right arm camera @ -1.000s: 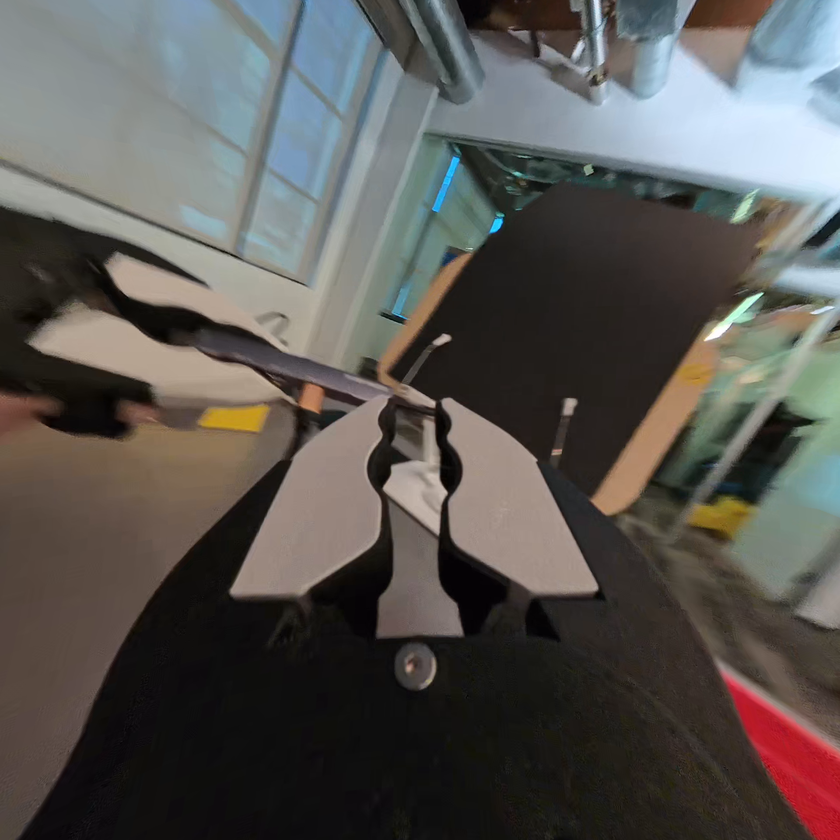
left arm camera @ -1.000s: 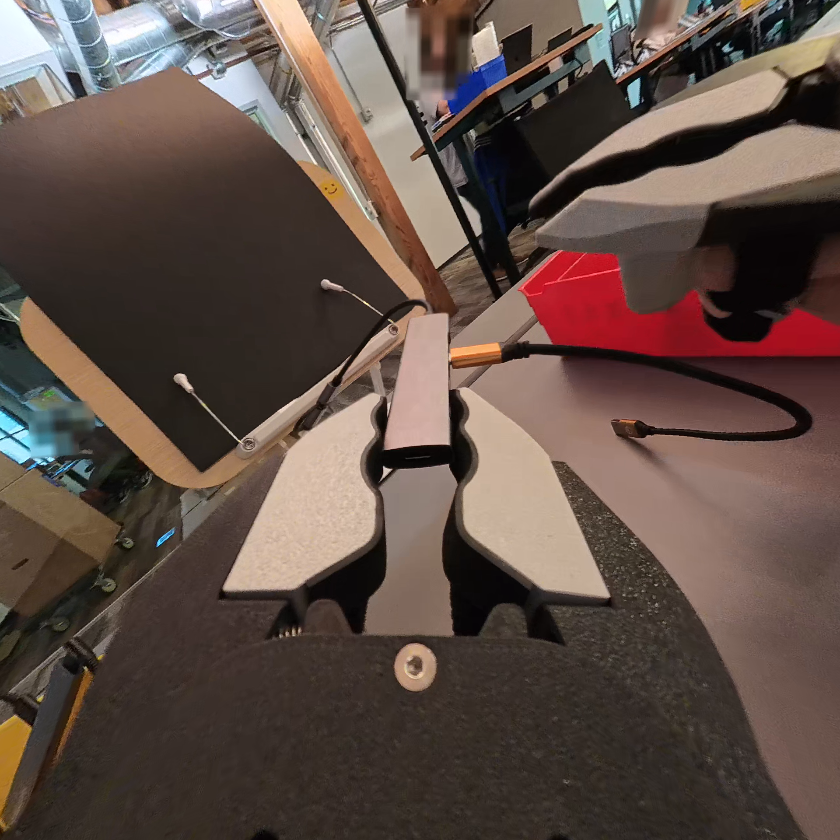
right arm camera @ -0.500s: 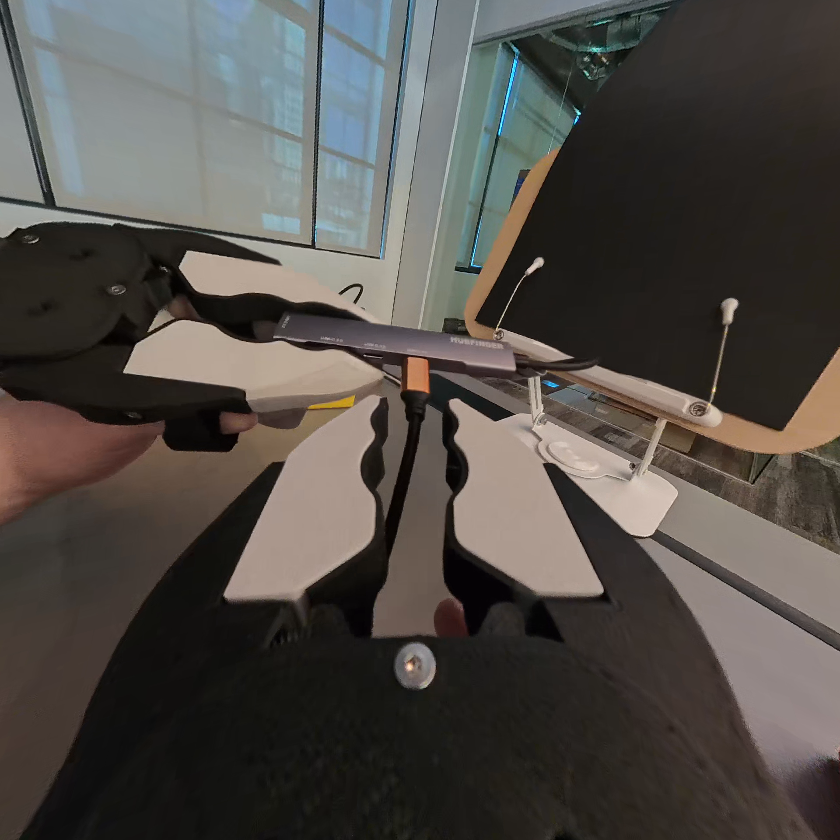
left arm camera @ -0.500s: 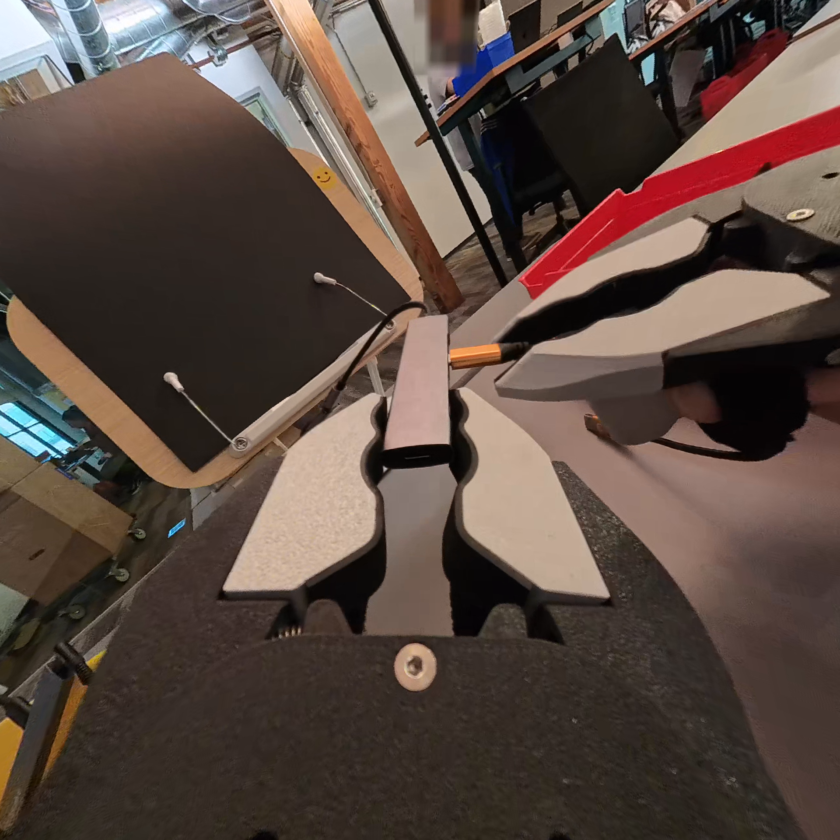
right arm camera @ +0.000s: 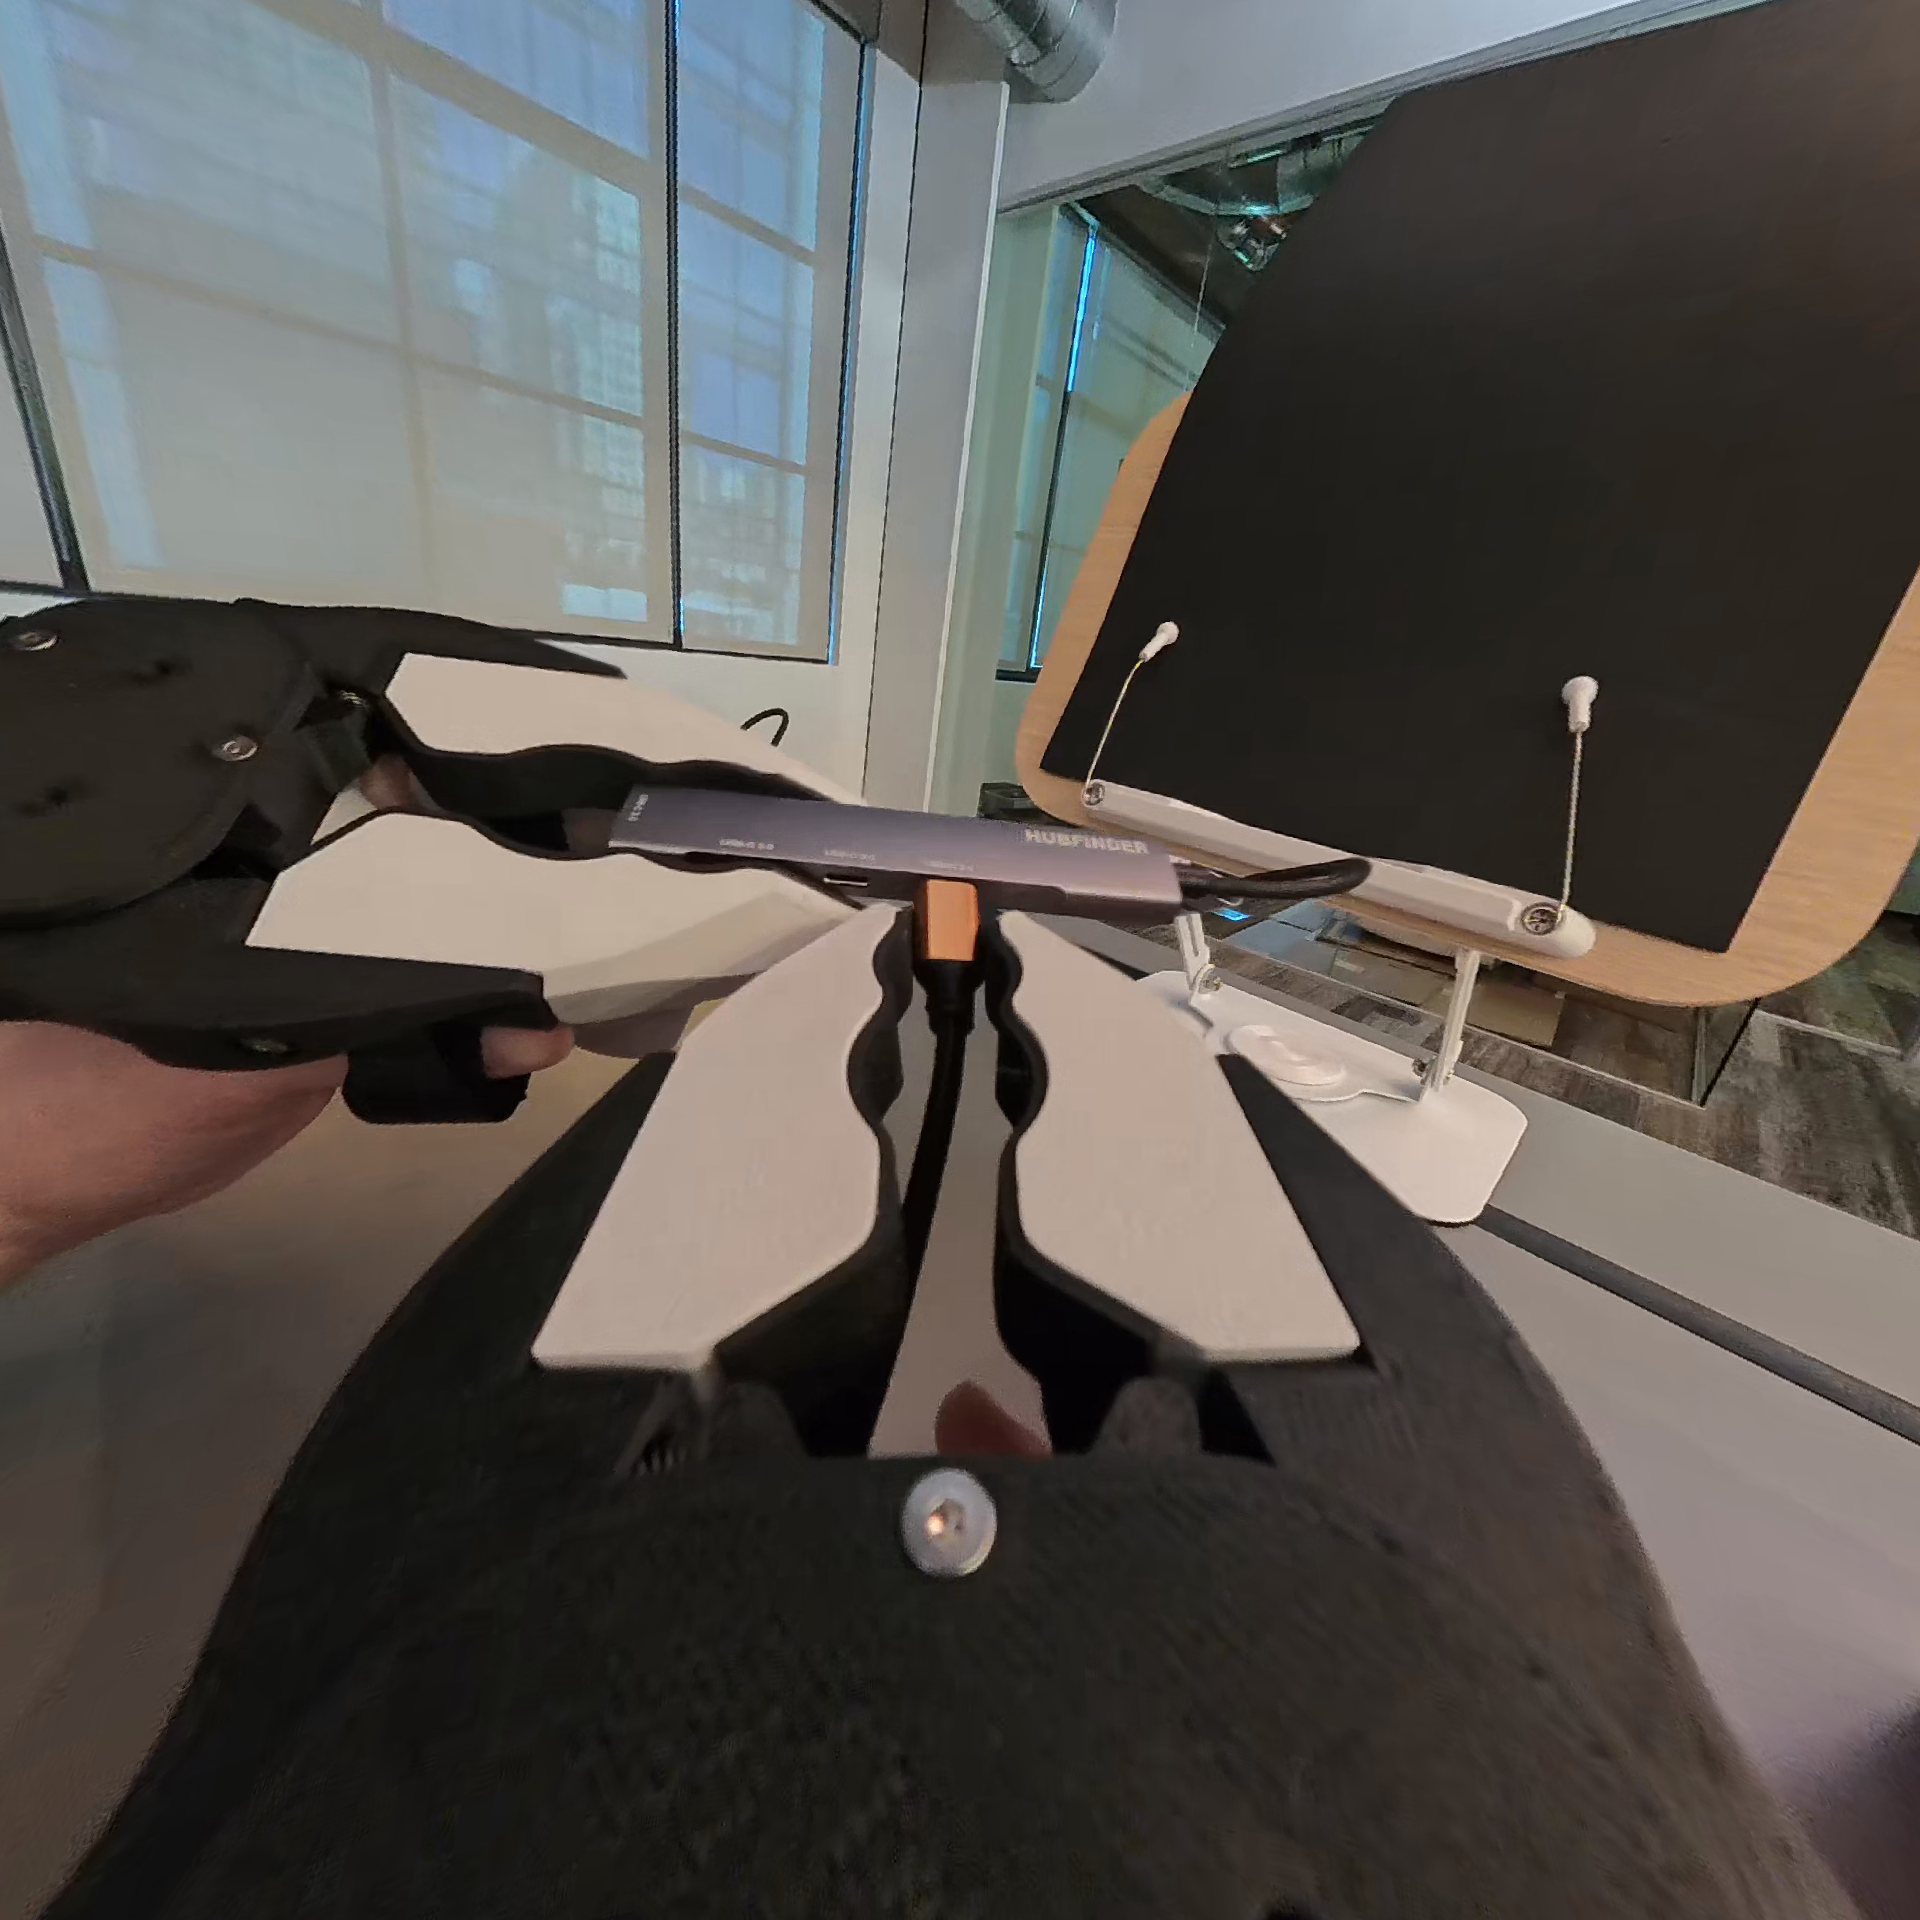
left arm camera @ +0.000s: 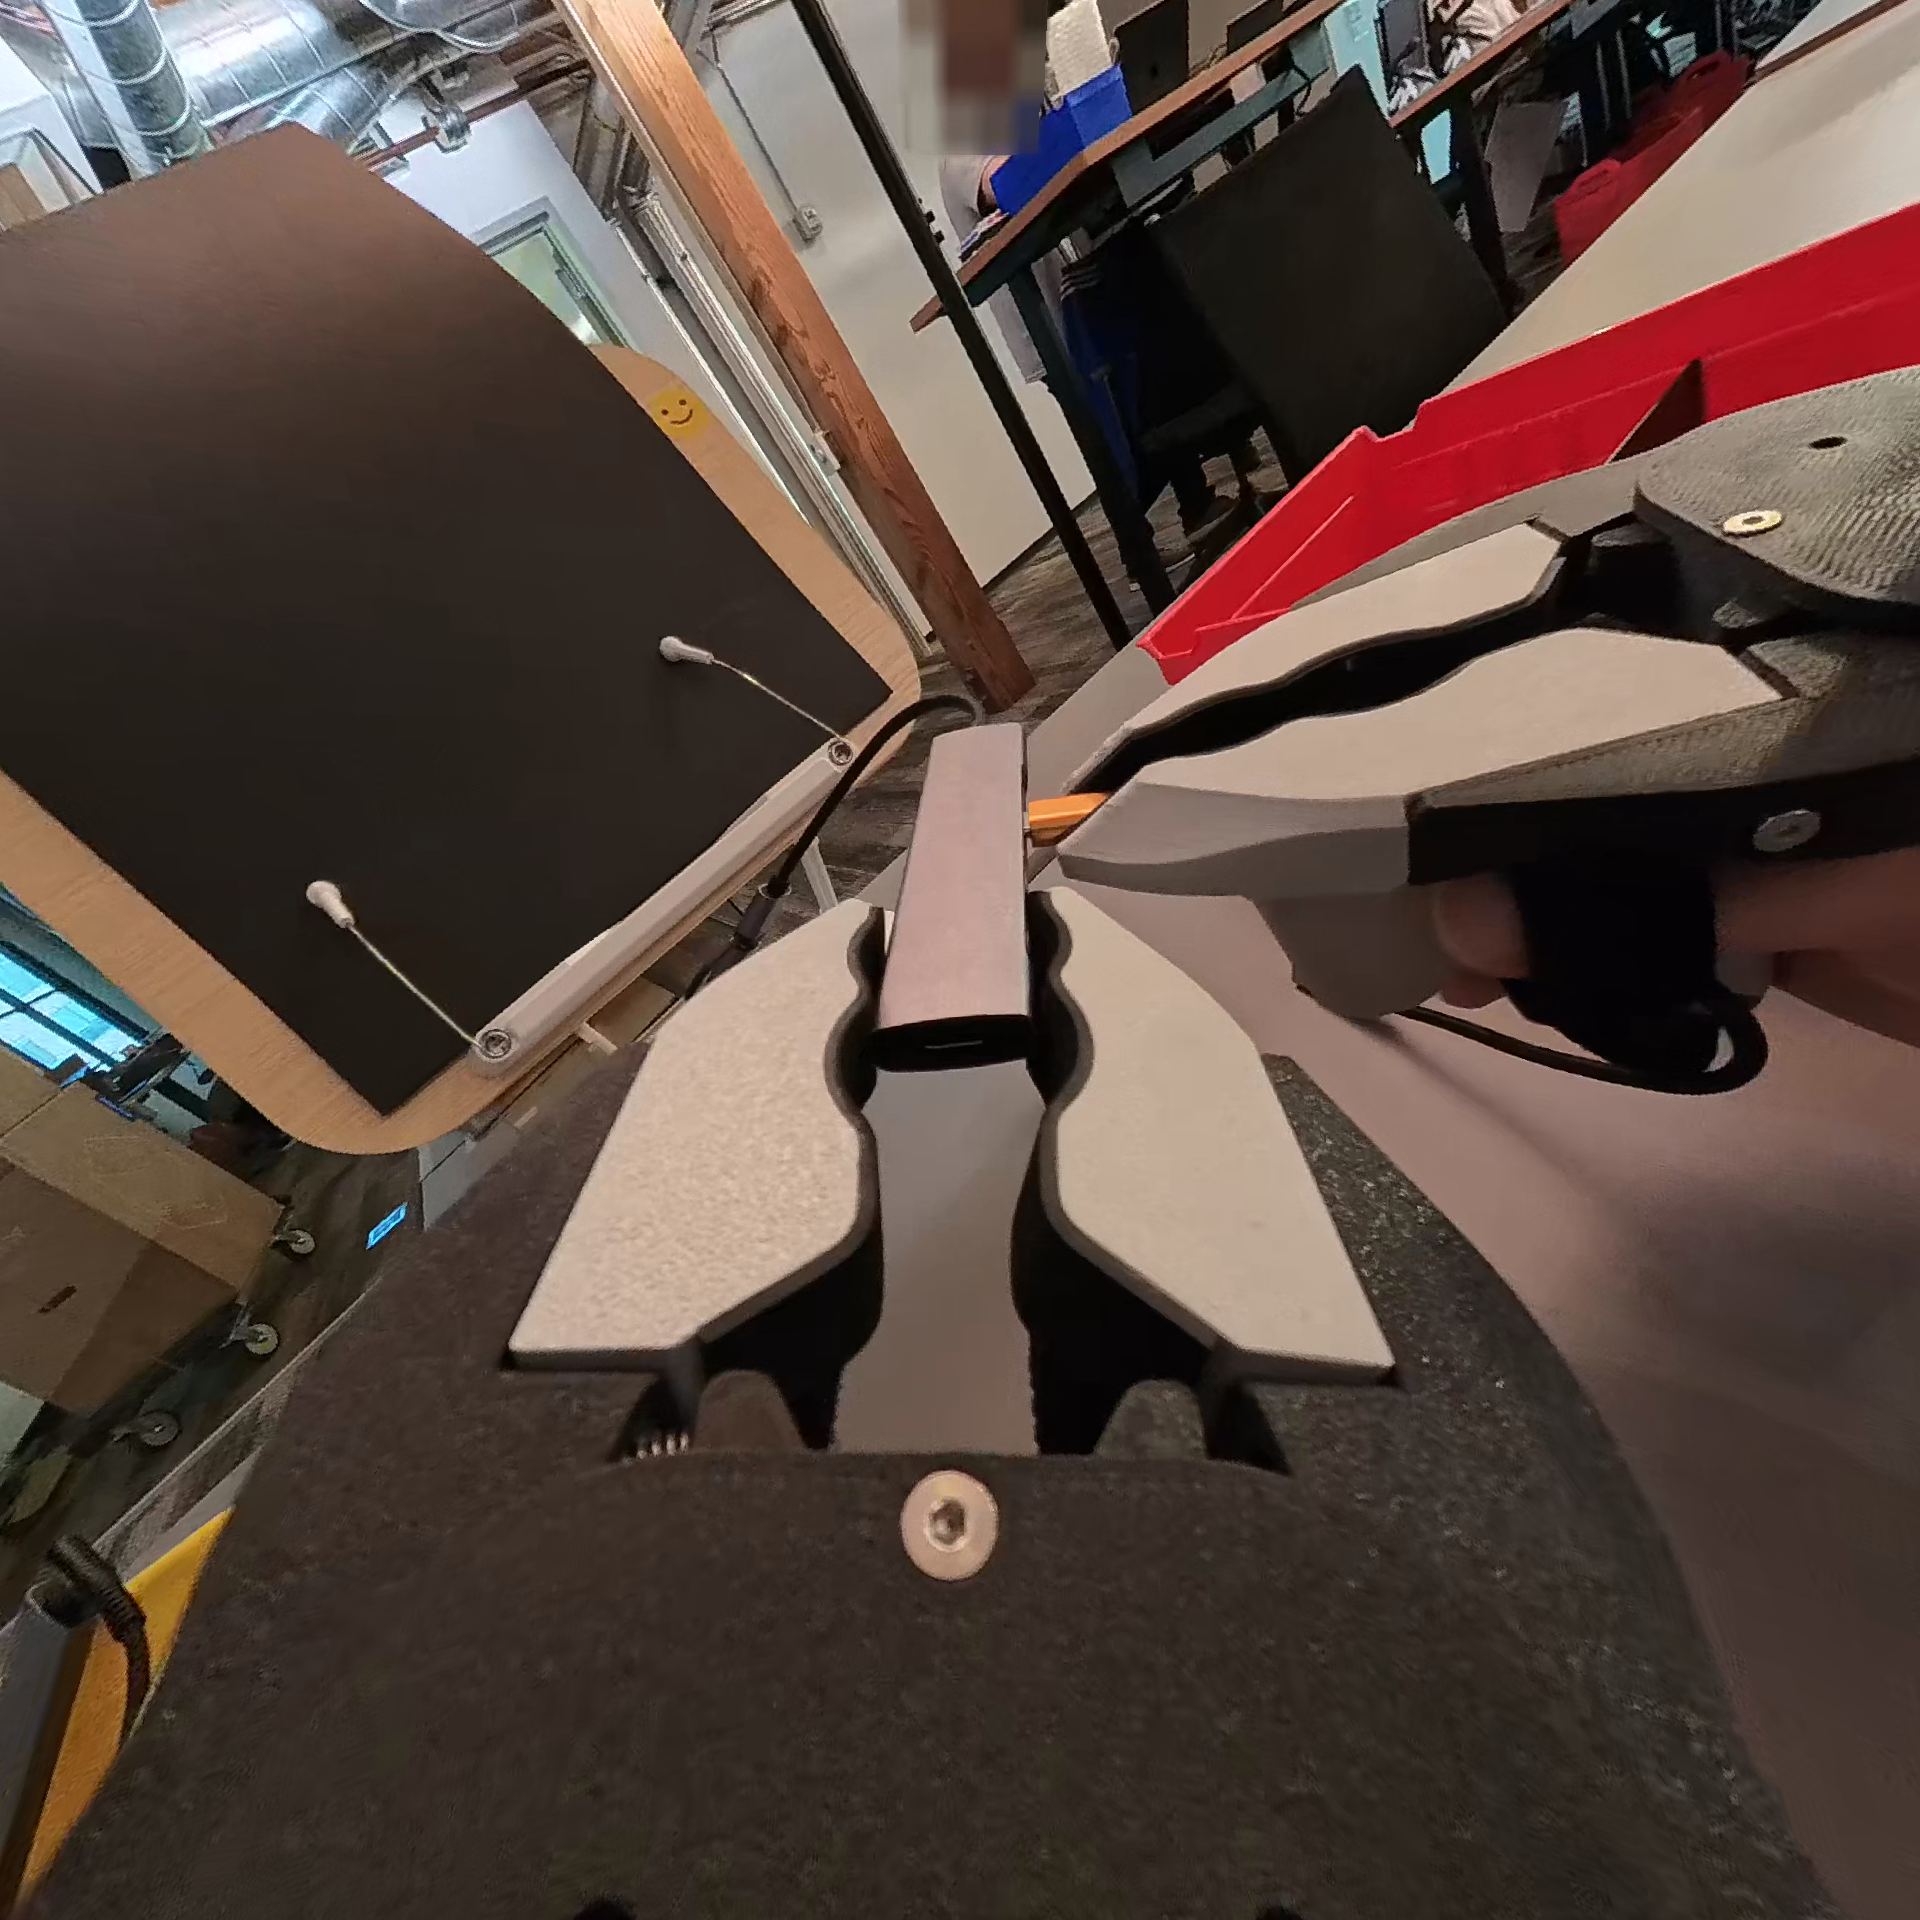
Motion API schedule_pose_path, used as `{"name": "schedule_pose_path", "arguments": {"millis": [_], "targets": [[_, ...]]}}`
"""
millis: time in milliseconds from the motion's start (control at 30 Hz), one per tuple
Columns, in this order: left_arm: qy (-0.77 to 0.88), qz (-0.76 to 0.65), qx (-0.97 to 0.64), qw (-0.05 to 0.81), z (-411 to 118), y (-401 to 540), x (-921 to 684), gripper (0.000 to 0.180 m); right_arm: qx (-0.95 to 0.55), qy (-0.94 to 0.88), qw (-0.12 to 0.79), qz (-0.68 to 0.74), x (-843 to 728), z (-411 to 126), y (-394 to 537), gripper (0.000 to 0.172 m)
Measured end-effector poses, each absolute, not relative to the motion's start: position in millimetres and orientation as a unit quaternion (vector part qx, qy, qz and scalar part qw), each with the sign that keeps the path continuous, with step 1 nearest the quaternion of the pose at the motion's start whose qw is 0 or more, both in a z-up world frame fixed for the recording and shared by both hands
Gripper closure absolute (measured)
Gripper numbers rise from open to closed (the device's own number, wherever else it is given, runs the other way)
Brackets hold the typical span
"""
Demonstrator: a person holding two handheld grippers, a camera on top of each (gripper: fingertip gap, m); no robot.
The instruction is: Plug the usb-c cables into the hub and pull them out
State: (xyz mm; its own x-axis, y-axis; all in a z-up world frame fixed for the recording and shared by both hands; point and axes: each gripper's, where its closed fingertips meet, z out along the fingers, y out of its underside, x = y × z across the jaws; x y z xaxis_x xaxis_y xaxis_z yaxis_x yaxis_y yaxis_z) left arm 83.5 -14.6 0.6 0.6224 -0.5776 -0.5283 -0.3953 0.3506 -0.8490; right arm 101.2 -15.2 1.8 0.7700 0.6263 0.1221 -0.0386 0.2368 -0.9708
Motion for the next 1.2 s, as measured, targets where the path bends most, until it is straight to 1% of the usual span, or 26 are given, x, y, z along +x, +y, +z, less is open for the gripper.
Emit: {"name": "schedule_pose_path", "arguments": {"millis": [333,733,1067,1200], "targets": [[0.396,-0.089,-0.588,0.7,-2,-9,90,0.155,-0.578,-0.264,0.749,0.188,110,2,-11,0.159],[0.366,-0.129,-0.625,0.677,-33,9,96,0.153,-0.611,-0.232,0.742,0.15,118,-23,4,0.159],[0.378,-0.182,-0.616,0.667,-40,4,105,0.153,-0.604,-0.285,0.729,0.15,125,-30,-2,0.159],[0.378,-0.178,-0.622,0.662,-43,6,110,0.153,-0.609,-0.284,0.727,0.141,131,-32,-2,0.159]]}}
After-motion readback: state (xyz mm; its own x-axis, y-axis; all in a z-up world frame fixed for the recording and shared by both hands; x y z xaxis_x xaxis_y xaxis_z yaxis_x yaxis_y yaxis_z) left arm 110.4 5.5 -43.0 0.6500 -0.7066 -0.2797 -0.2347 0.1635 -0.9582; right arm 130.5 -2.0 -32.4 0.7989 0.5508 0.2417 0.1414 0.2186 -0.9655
